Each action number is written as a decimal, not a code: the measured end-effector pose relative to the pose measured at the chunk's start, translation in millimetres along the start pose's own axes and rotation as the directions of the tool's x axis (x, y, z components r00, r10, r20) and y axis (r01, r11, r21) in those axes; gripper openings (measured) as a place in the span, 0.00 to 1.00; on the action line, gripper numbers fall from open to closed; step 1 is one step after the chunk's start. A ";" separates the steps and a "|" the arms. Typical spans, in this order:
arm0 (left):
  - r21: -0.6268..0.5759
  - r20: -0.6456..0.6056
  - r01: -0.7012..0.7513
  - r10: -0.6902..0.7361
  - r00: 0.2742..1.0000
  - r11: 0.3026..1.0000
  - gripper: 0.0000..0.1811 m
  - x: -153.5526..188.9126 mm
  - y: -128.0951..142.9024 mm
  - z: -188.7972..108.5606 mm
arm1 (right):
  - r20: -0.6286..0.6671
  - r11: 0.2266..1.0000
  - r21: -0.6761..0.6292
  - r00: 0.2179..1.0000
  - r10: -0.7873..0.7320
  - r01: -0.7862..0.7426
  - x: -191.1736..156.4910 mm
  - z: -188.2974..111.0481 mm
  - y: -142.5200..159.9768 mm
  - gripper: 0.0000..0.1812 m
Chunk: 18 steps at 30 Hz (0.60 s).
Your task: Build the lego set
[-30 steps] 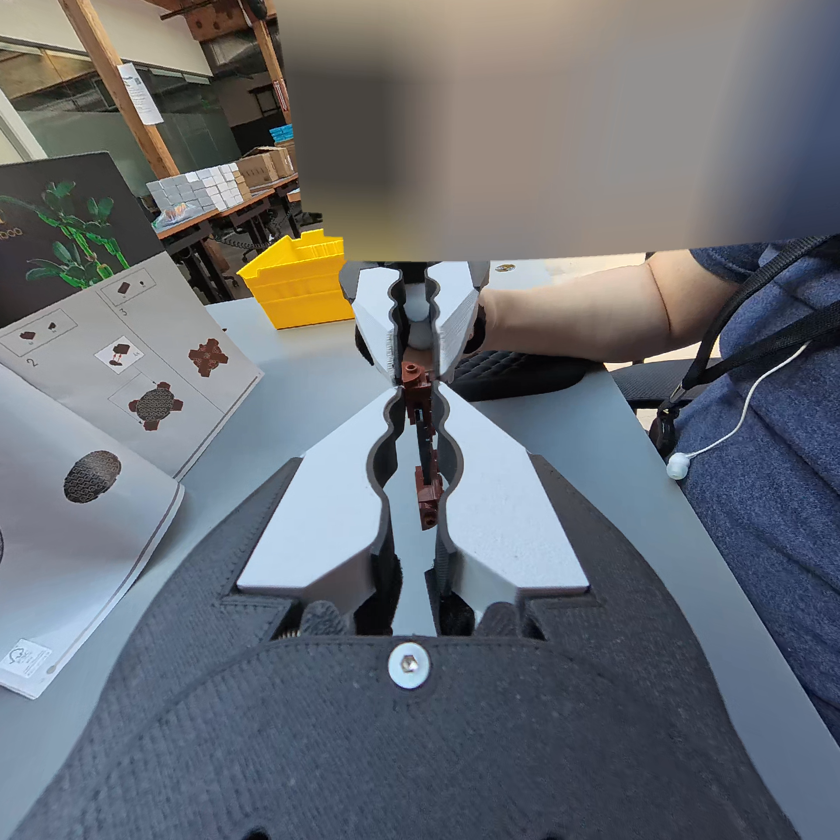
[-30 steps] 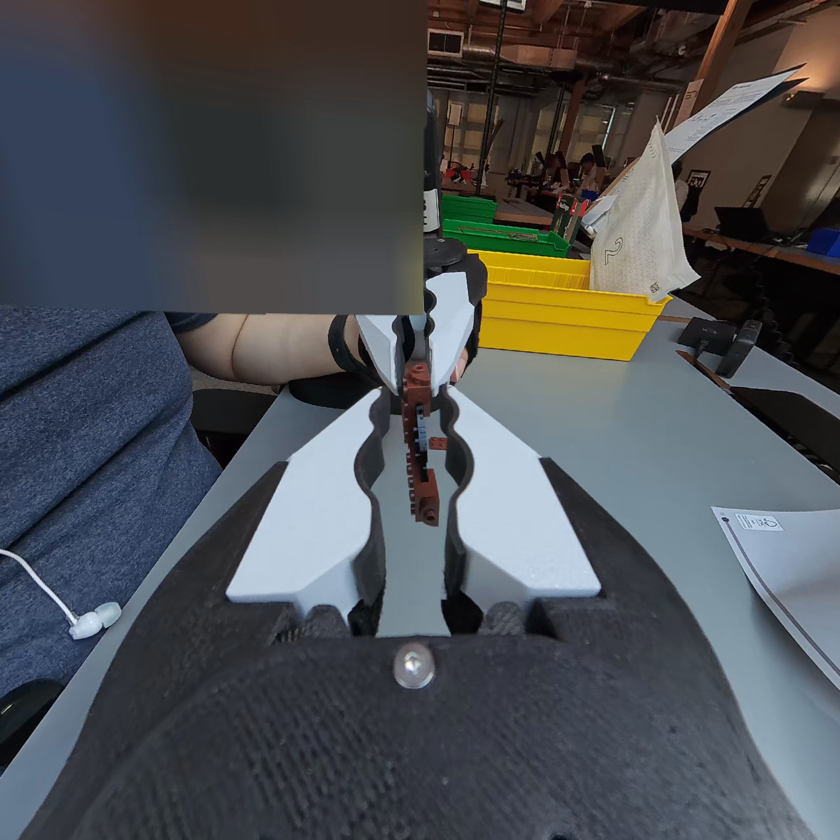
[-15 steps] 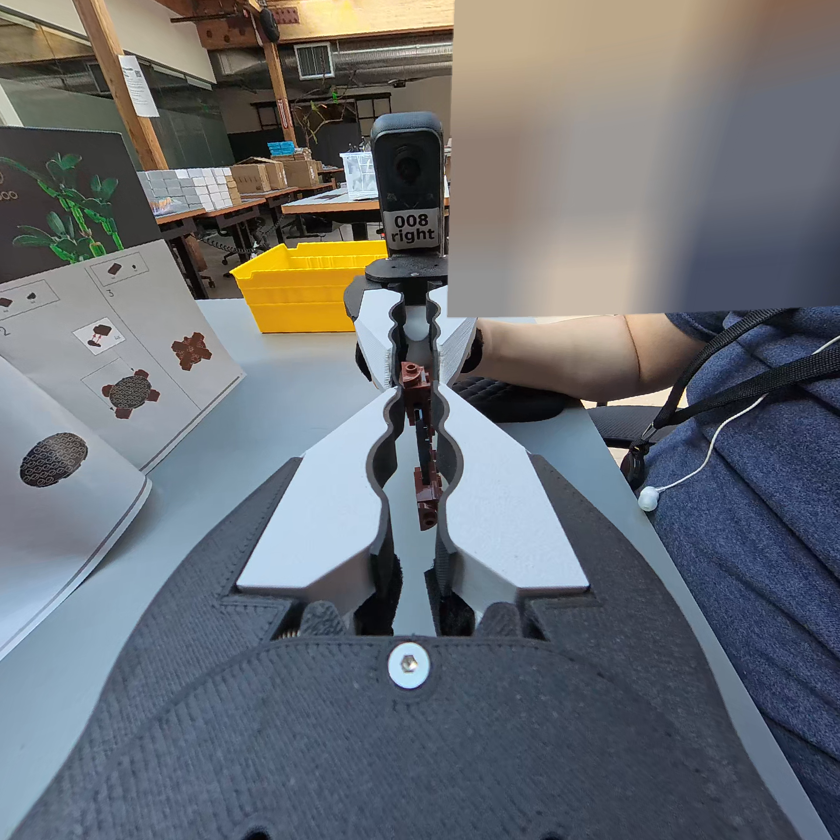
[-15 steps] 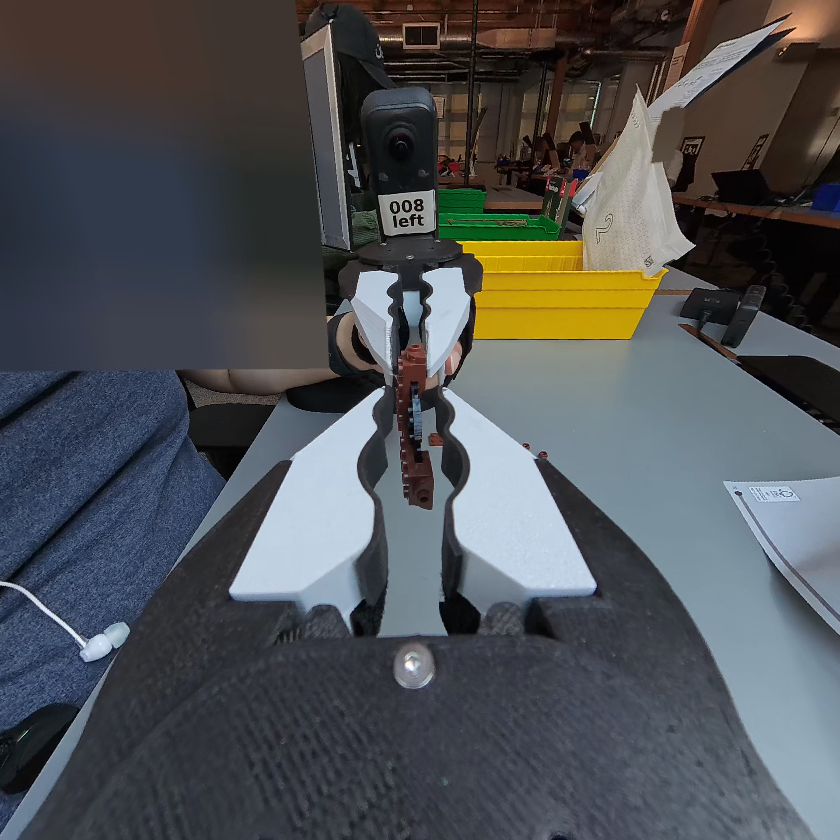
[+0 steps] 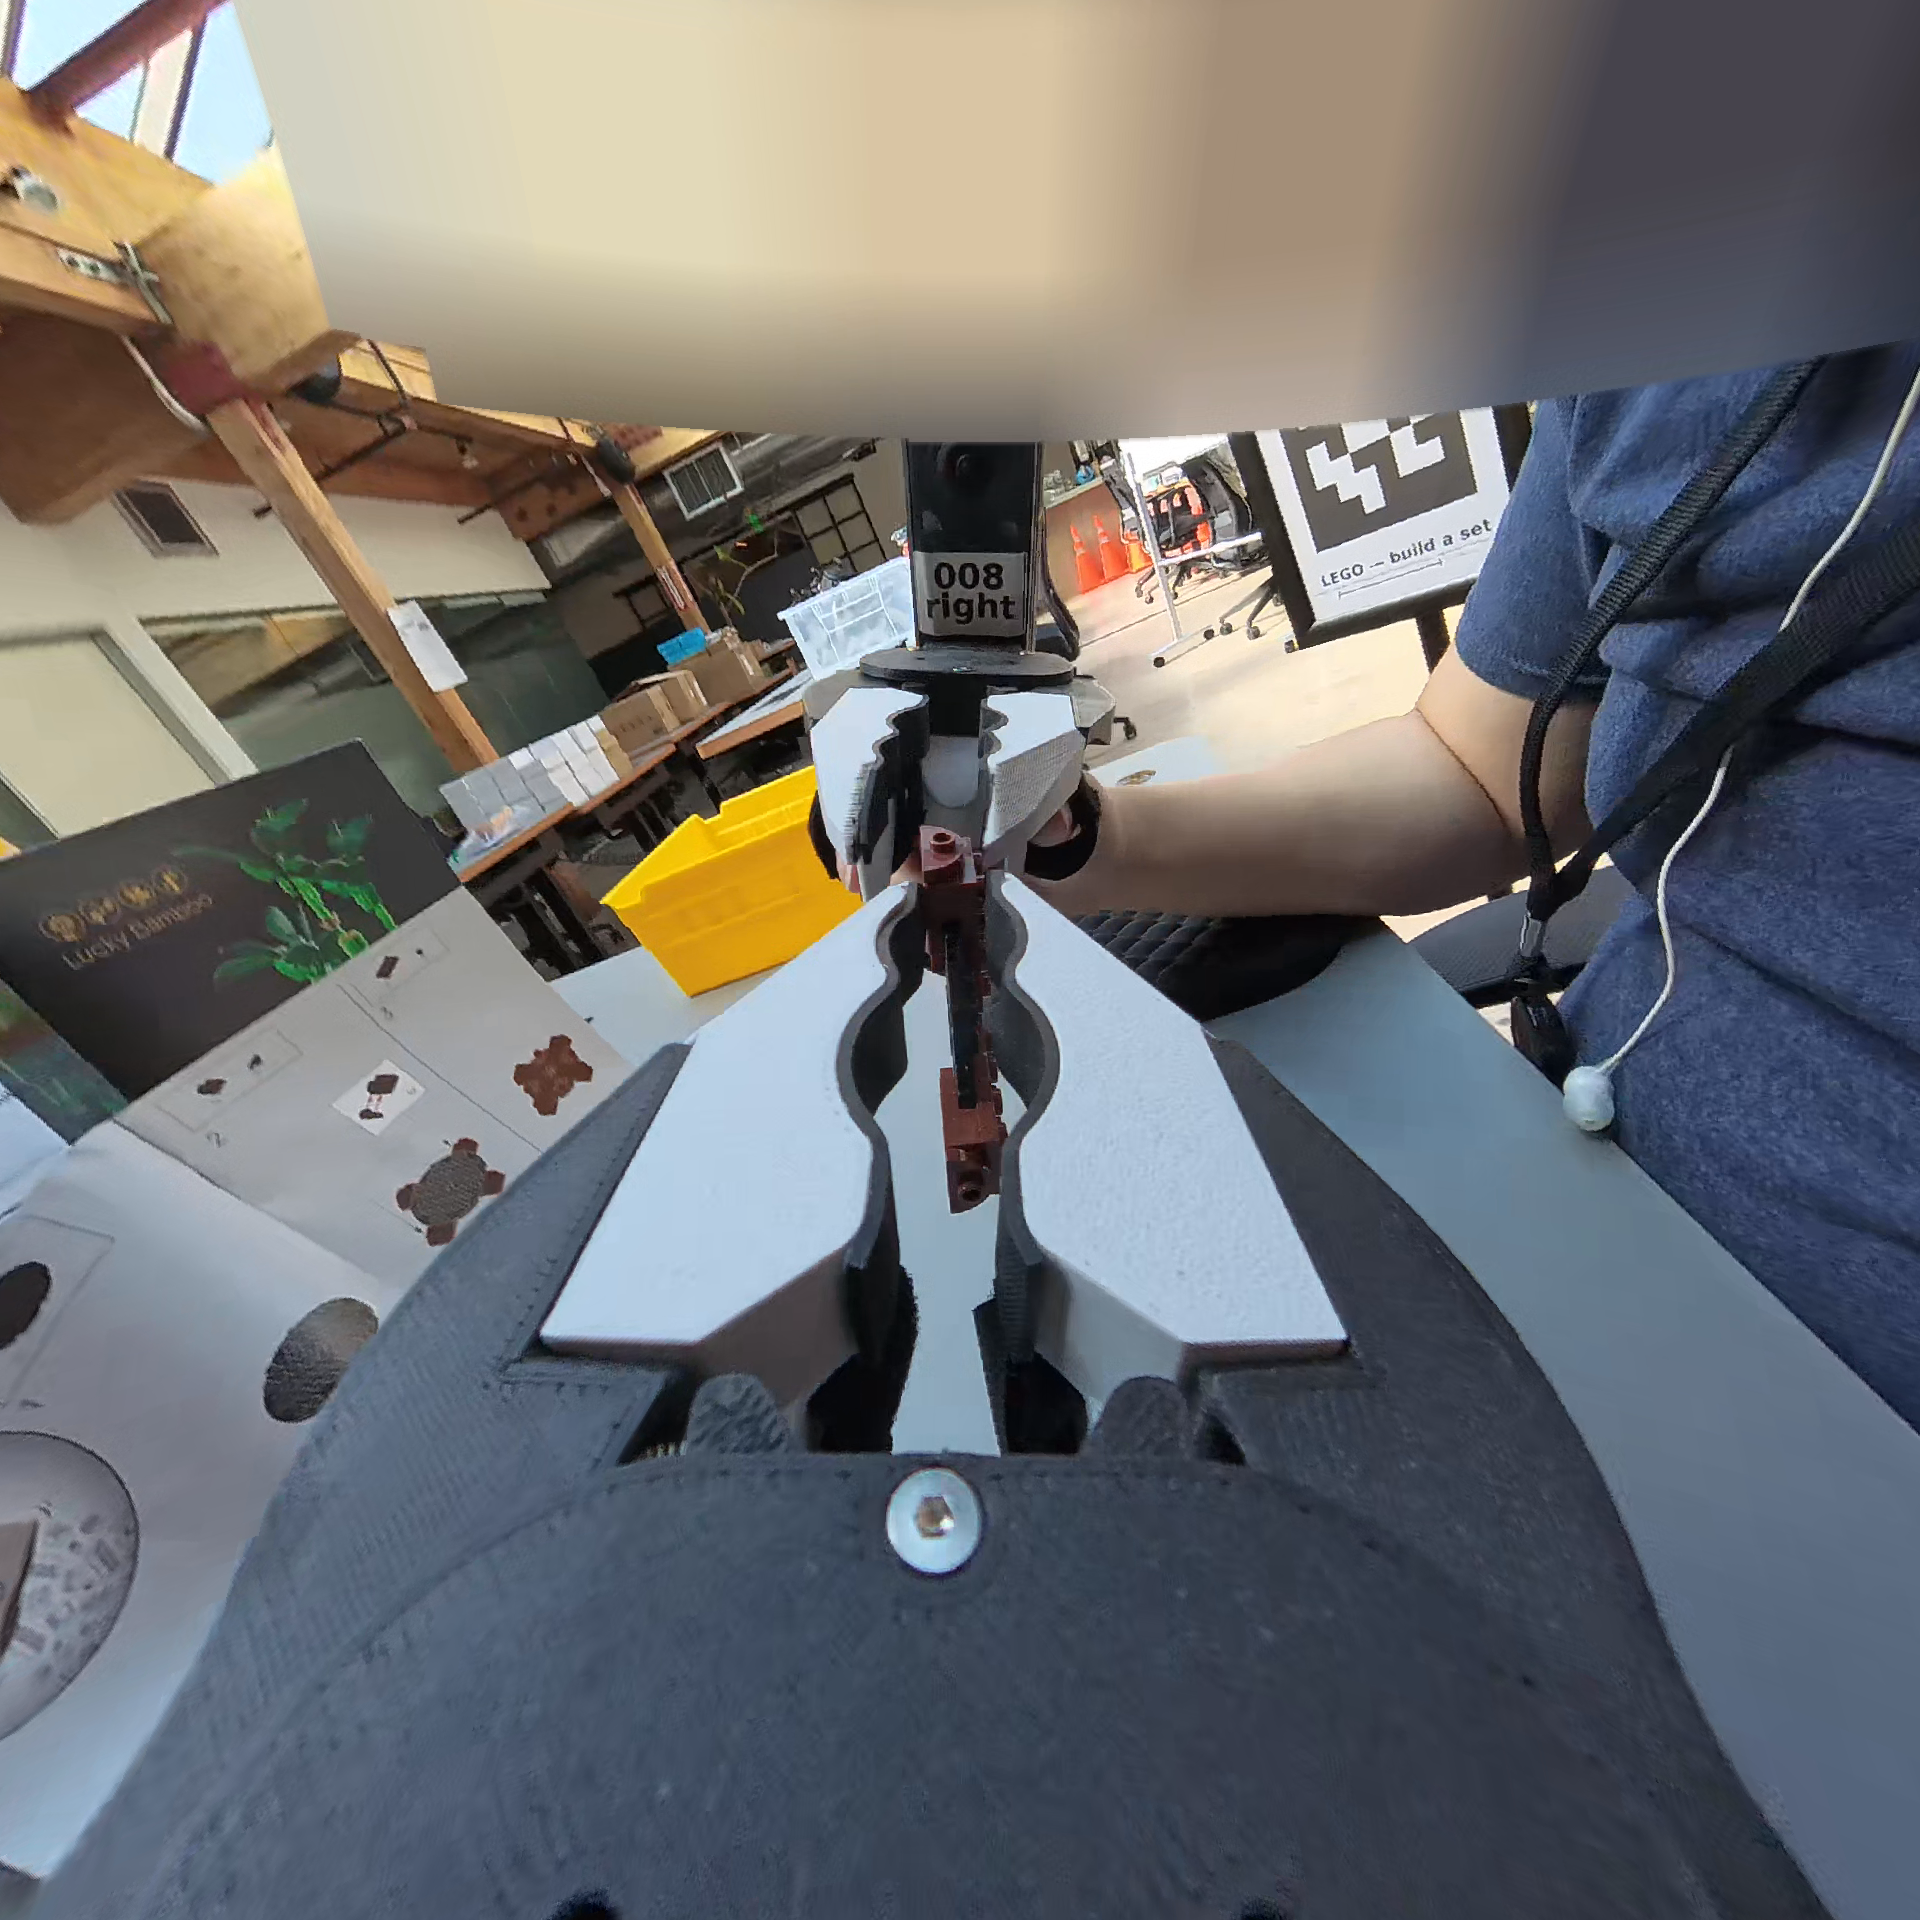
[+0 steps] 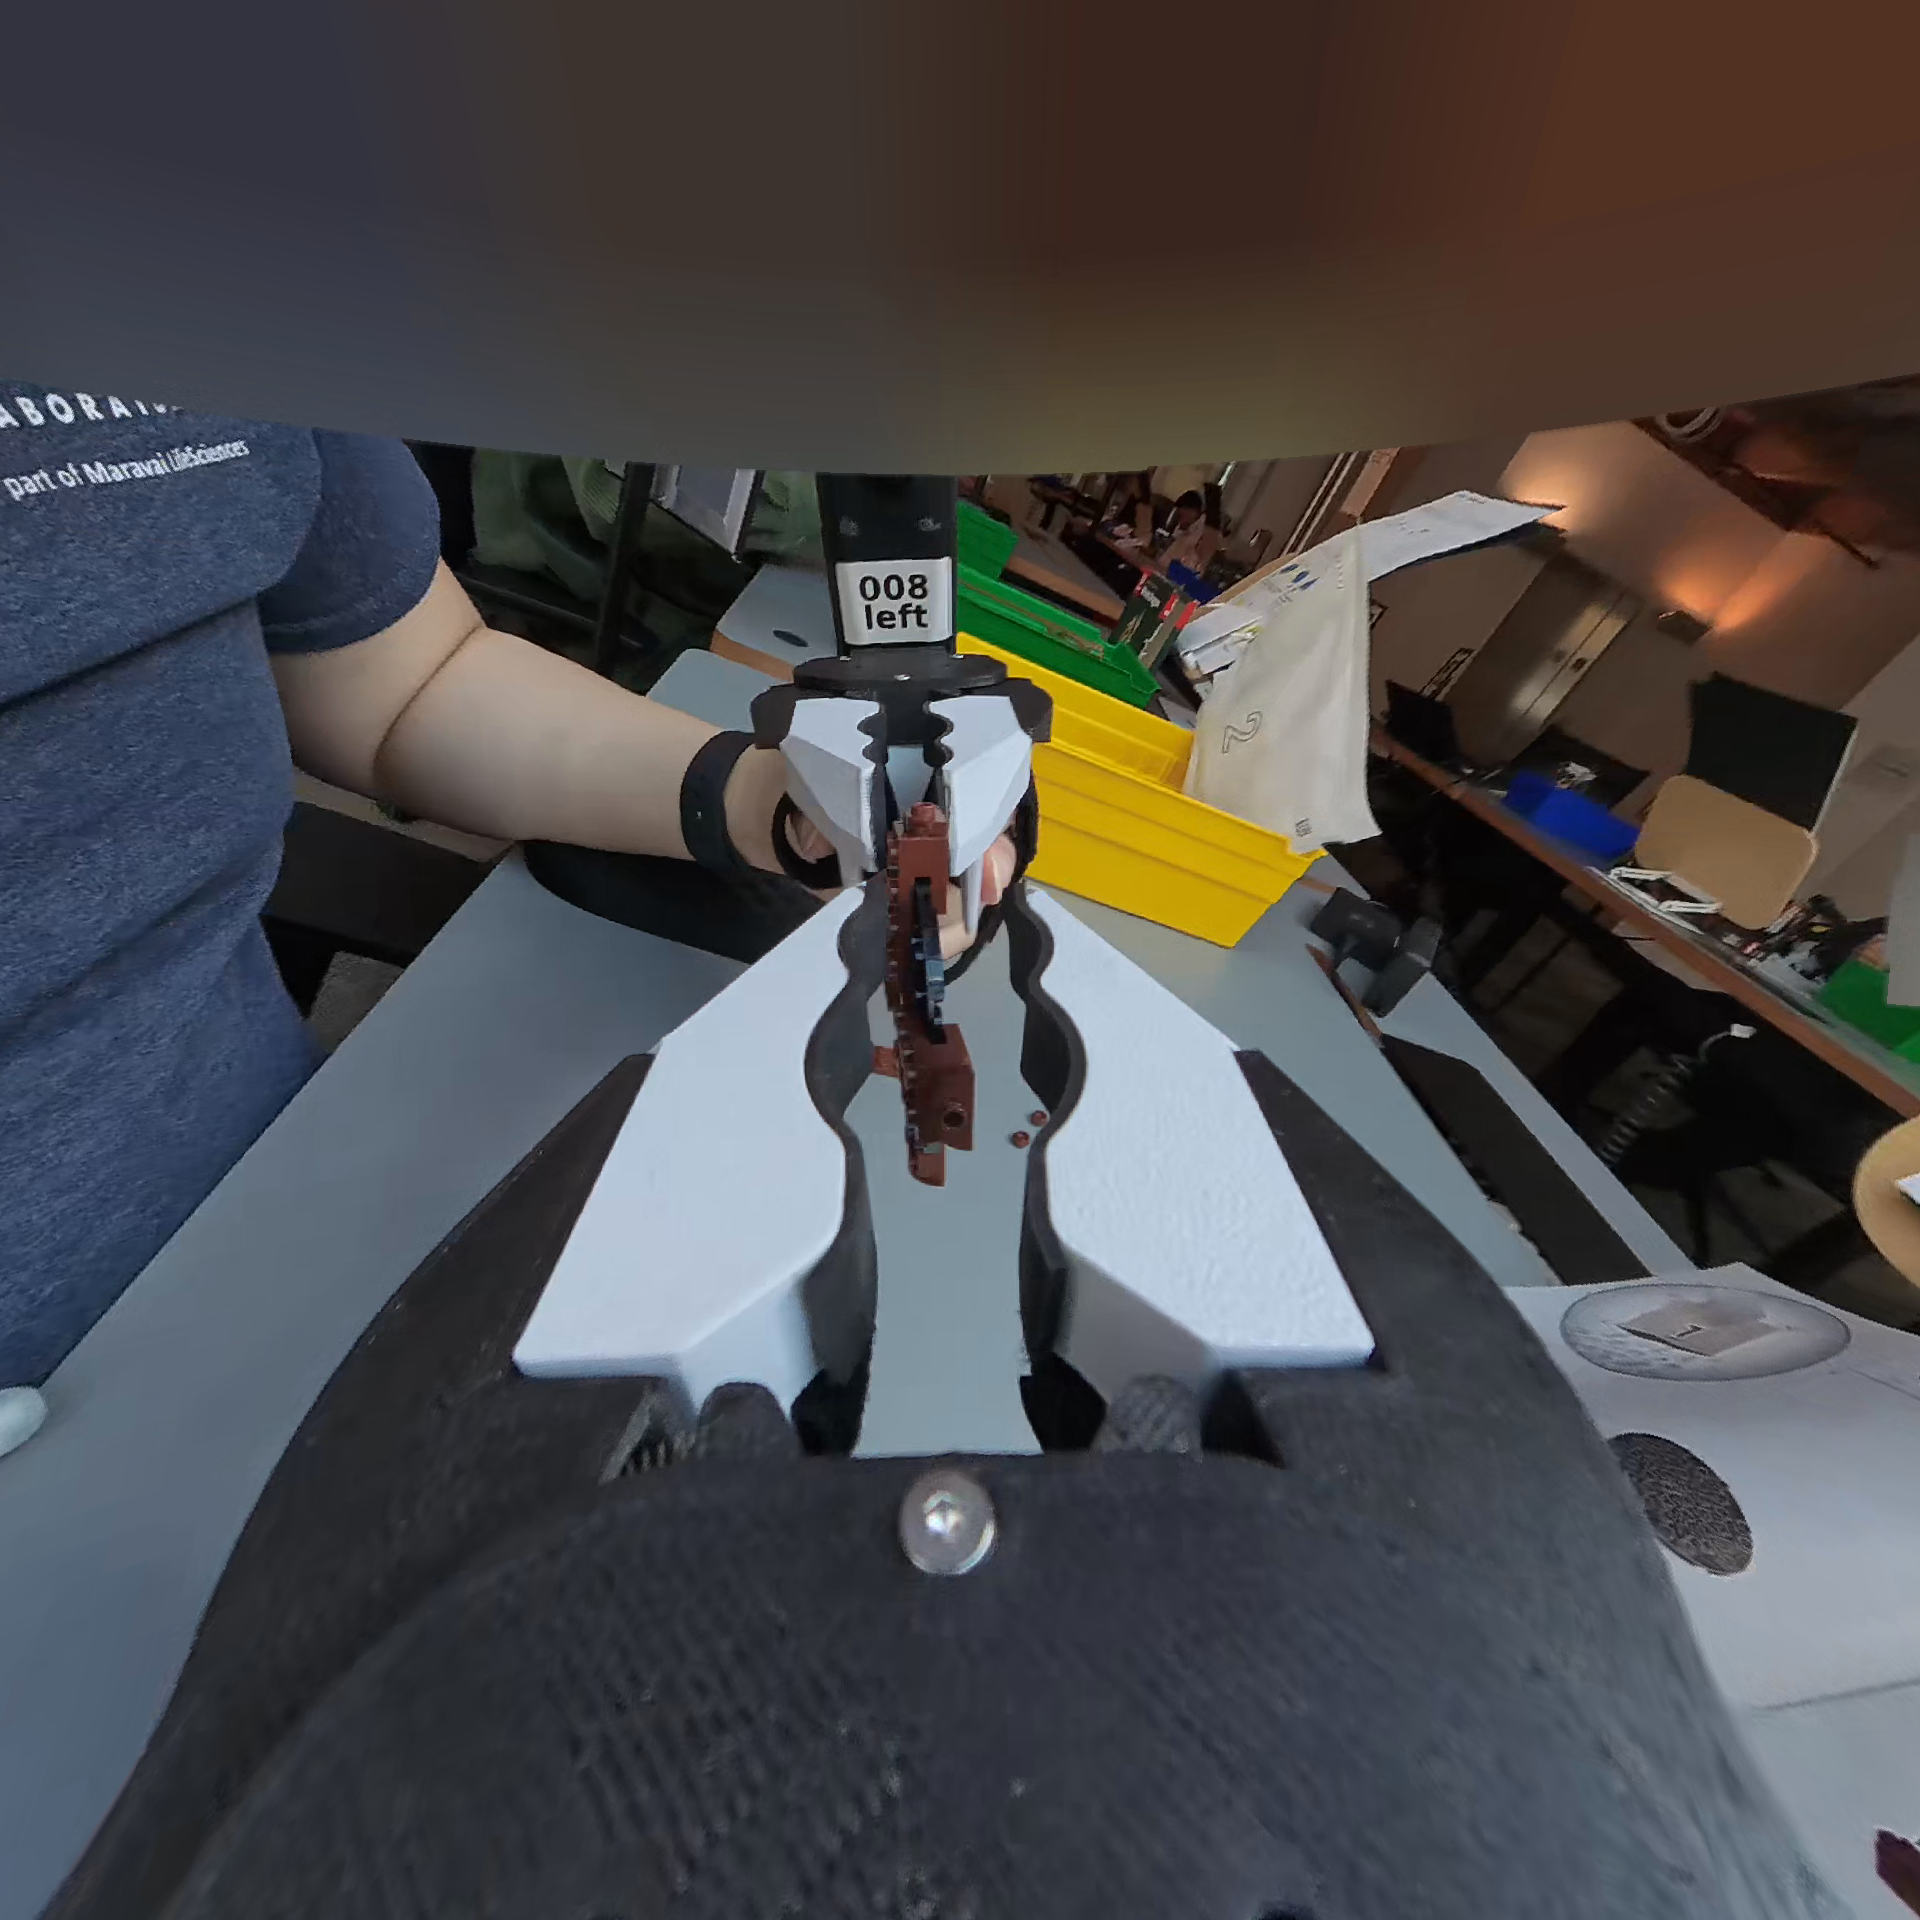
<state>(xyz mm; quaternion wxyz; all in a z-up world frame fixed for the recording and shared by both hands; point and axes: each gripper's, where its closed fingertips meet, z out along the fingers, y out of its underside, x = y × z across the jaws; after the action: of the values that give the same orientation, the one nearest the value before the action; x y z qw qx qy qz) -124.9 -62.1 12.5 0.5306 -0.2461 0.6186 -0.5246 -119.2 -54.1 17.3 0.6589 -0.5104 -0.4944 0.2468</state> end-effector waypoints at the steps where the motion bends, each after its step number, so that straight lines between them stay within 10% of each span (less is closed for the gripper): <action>1: 0.001 -0.001 -0.011 0.011 1.000 1.000 0.05 1.2 0.2 0.4 | 0.030 1.000 -0.025 0.999 0.016 -0.015 -4.7 3.0 4.0 0.13; 18: 0.011 -0.042 -0.010 0.010 0.999 1.000 0.05 7.2 1.0 0.0 | 0.041 0.996 -0.086 0.999 0.022 -0.018 -13.1 12.0 11.0 0.05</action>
<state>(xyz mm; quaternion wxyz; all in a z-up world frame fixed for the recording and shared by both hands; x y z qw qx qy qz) -126.9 -68.0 8.7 0.5215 -0.2290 0.6280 -0.5302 -133.2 -55.9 1.8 0.6233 -0.5380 -0.5130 0.2425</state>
